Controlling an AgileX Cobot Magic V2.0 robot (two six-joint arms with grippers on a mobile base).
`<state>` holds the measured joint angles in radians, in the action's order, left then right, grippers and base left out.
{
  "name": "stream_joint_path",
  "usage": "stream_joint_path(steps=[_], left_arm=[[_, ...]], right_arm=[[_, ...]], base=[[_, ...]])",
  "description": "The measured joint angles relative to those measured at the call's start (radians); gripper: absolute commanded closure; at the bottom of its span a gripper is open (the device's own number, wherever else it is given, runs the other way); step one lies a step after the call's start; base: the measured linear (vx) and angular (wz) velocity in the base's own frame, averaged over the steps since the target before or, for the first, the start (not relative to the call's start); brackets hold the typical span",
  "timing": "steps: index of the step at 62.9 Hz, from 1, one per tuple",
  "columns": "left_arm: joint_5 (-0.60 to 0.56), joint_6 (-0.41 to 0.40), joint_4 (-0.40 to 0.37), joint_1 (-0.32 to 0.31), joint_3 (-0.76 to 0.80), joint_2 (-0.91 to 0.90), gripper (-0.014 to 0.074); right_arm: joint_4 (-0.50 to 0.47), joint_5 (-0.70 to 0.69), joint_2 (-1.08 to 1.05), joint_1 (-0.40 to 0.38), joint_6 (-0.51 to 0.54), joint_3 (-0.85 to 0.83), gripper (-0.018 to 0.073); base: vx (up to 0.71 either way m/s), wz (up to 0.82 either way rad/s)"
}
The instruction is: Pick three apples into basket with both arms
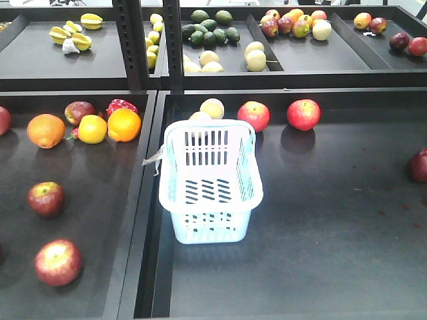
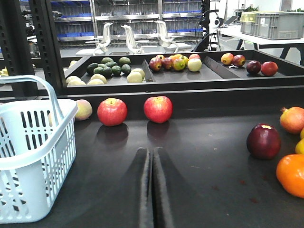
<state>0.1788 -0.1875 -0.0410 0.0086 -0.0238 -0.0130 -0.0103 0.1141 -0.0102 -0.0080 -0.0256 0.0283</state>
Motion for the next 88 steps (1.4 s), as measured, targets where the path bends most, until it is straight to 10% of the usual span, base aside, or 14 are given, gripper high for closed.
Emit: stream_joint_path(steps=[88], left_arm=[[0.0,0.0,0.0,0.0,0.0,0.0,0.0603]], right_arm=[[0.0,0.0,0.0,0.0,0.0,0.0,0.0561]], base=[[0.04,0.0]])
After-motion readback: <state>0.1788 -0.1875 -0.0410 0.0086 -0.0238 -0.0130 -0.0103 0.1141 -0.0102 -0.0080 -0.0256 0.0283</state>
